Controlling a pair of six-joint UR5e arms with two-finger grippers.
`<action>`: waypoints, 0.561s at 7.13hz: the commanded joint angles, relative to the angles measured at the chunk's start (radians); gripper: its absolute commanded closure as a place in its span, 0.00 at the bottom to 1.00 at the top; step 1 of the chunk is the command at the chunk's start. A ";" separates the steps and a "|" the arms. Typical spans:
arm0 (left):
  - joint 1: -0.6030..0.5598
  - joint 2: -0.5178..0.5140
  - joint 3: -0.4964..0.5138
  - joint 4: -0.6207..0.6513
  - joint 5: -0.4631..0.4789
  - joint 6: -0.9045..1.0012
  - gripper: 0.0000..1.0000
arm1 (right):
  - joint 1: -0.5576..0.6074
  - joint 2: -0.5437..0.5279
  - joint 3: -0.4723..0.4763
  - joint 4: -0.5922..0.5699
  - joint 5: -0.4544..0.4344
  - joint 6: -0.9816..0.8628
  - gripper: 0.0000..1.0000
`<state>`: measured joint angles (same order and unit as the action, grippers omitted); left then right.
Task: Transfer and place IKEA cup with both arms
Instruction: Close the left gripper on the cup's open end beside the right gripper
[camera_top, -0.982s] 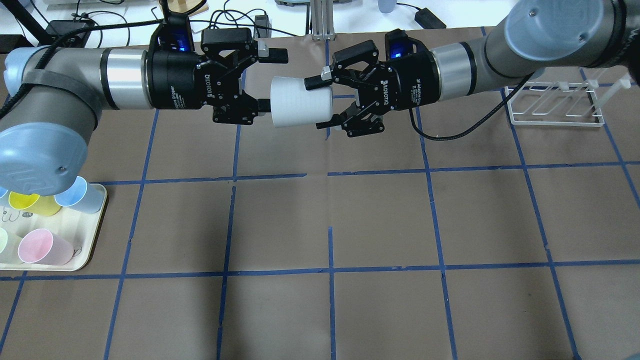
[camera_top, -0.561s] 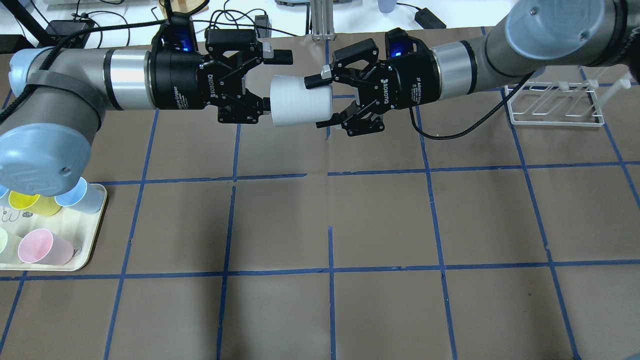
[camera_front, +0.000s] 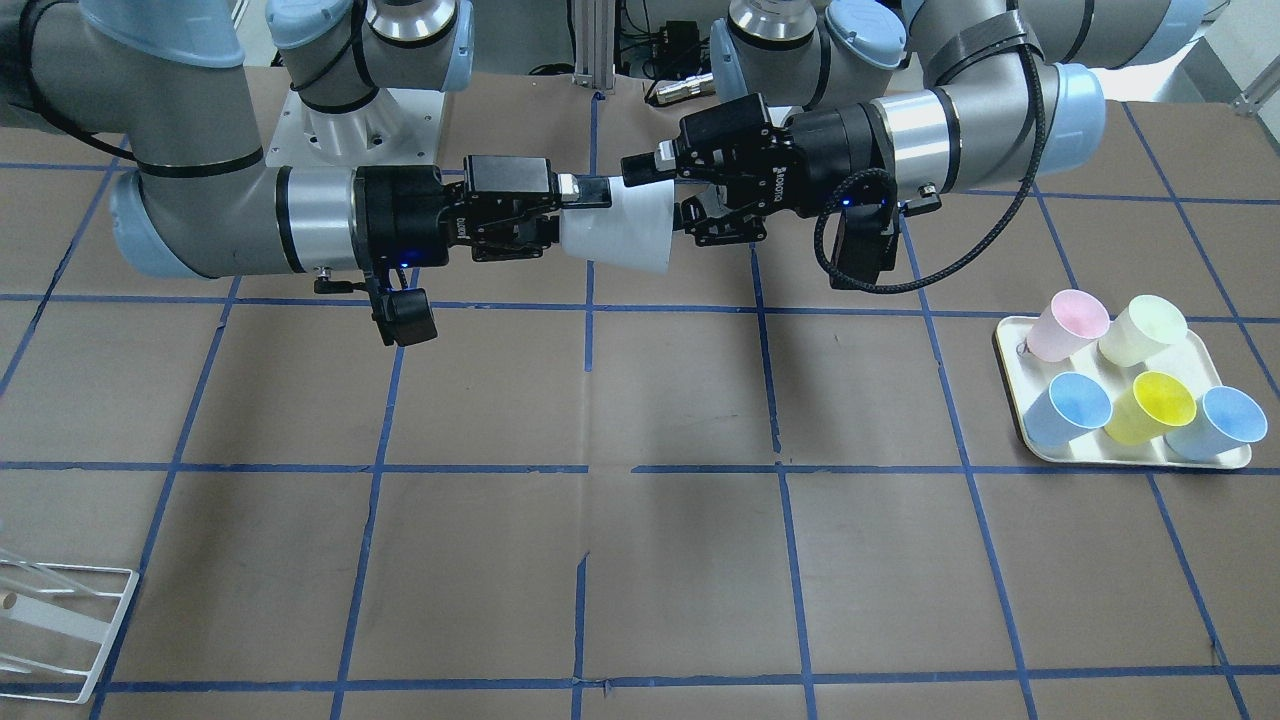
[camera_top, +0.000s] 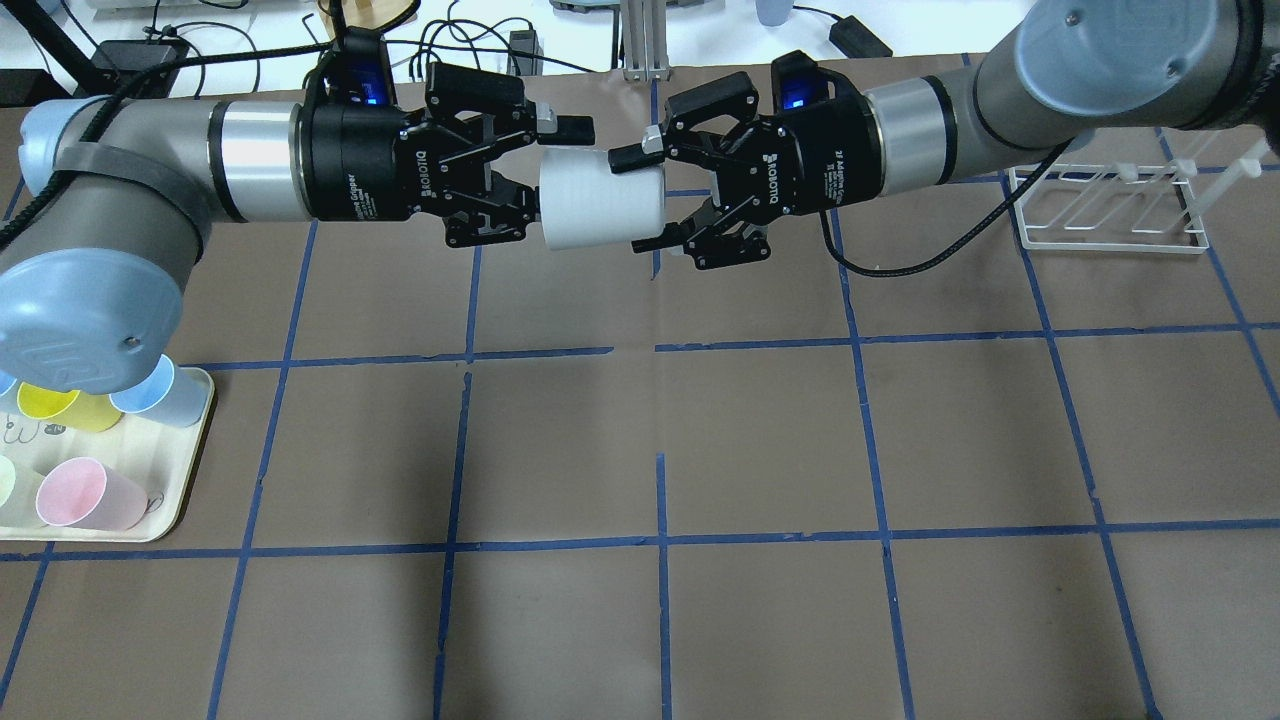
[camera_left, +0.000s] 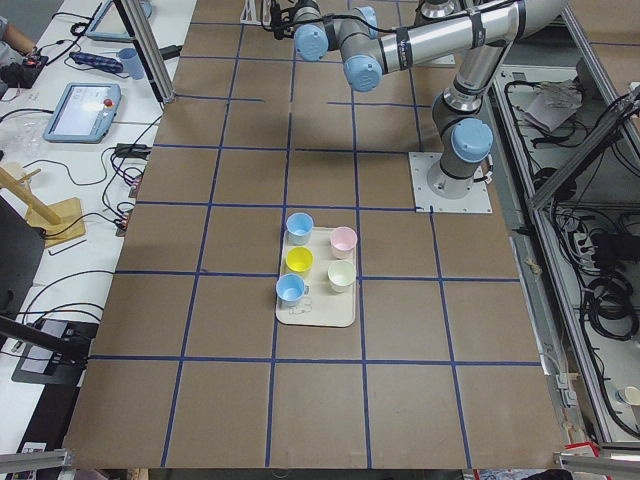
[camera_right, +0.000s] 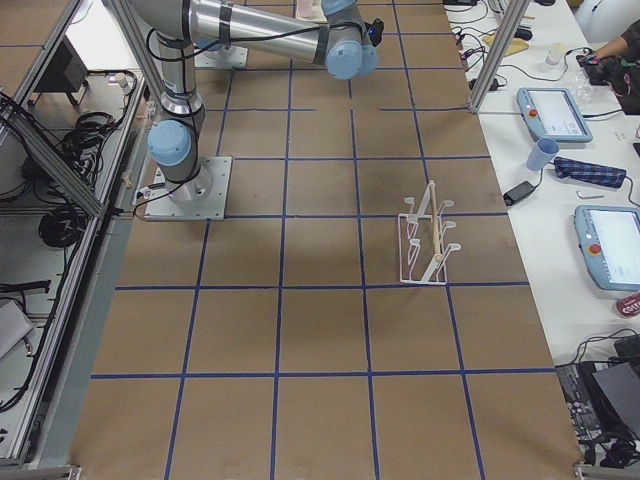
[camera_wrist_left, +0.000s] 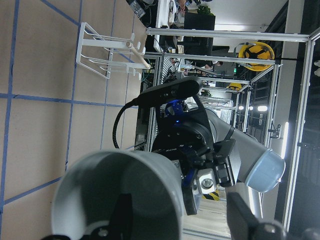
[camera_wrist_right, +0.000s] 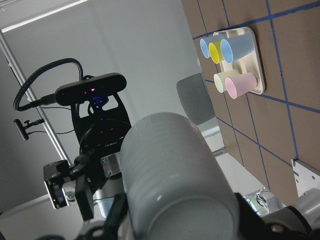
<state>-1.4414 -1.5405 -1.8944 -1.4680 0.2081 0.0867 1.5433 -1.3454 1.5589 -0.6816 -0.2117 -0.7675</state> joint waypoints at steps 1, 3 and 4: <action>0.001 0.000 0.000 0.000 0.001 -0.007 0.51 | 0.000 -0.001 0.000 -0.001 0.000 0.002 0.75; -0.001 0.002 0.000 0.000 -0.001 -0.009 0.51 | -0.002 -0.001 0.000 0.001 0.000 0.002 0.70; -0.001 0.002 0.000 0.000 -0.003 -0.013 0.59 | -0.002 -0.003 0.000 0.001 0.002 0.002 0.66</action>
<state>-1.4413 -1.5391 -1.8945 -1.4680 0.2068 0.0772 1.5419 -1.3474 1.5581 -0.6812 -0.2114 -0.7655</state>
